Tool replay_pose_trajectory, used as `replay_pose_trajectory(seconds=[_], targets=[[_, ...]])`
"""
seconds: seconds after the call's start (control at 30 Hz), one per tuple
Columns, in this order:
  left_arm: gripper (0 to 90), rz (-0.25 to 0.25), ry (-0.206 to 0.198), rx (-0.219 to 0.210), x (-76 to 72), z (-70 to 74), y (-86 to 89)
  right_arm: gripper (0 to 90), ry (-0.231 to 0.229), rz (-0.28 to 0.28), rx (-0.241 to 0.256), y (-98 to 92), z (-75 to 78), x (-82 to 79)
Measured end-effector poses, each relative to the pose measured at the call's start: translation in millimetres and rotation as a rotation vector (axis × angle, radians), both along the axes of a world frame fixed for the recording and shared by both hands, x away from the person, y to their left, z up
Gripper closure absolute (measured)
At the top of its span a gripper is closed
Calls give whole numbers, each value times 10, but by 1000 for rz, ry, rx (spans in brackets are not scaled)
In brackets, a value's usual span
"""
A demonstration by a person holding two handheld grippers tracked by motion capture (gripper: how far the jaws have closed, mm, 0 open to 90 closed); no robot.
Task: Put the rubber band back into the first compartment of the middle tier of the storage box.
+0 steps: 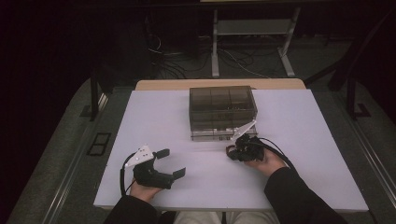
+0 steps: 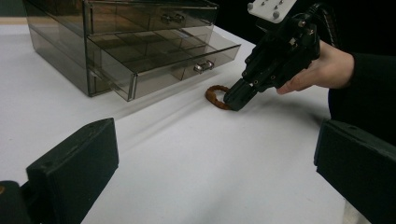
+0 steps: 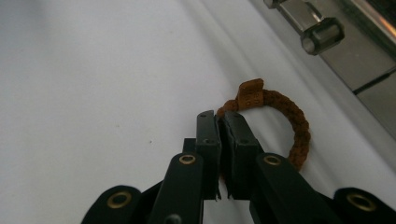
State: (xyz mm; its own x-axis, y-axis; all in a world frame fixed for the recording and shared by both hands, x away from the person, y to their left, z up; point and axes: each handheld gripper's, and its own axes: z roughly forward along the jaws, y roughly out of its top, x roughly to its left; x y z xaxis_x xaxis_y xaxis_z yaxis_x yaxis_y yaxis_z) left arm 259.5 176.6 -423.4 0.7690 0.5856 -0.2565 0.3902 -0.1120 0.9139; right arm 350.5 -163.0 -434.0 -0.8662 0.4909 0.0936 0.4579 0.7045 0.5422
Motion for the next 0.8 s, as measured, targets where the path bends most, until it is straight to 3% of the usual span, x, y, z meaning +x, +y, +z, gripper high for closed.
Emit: replay_pose_trajectory(seconds=[0.2,0.7,0.8], targets=[[0,0,2,-1,3,-3,0,846,1,1,10,-4,34,-23],[0,0,9,3,7,-10,-5,849,88,-2,68,-57,191,-98],[0,0,10,2,6,-11,-4,849,121,4,121,-100,247,-96]])
